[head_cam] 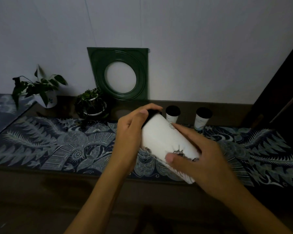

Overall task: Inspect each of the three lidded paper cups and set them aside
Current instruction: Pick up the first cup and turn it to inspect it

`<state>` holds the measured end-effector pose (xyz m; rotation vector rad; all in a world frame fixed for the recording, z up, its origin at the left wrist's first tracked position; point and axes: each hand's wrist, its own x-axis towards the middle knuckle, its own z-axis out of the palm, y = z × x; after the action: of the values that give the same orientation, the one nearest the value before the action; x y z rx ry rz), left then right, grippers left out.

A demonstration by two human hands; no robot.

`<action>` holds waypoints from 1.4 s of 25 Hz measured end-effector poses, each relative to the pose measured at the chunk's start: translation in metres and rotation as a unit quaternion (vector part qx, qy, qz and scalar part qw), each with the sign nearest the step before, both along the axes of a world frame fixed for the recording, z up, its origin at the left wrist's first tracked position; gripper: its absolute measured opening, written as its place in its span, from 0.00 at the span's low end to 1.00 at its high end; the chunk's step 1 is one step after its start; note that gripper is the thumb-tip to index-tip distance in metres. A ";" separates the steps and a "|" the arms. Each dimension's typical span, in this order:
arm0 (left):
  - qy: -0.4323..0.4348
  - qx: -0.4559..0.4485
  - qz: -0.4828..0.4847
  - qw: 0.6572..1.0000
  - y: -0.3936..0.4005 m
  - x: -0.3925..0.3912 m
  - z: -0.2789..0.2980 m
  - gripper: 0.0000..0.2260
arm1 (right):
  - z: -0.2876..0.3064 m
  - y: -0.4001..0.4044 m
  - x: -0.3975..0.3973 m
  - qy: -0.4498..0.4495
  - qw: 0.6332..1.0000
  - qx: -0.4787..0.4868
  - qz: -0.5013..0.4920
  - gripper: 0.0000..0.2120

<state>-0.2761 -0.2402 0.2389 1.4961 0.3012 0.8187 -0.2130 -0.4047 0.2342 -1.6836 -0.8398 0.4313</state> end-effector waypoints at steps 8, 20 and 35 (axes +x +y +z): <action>0.017 -0.078 0.055 0.995 0.000 0.002 0.000 0.14 | 0.008 -0.001 0.006 -0.226 0.971 -0.082 -0.008 0.35; -0.040 0.018 0.005 0.999 0.001 0.001 -0.004 0.16 | 0.009 -0.003 0.012 0.263 0.960 0.054 0.076 0.26; -0.064 0.017 -0.032 0.997 0.007 0.005 -0.009 0.16 | 0.011 -0.001 0.017 0.286 0.954 0.034 0.087 0.28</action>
<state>-0.2715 -0.2332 0.2294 1.4705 0.1435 0.8689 -0.1956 -0.4059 0.2451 -1.3181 -0.5601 0.9458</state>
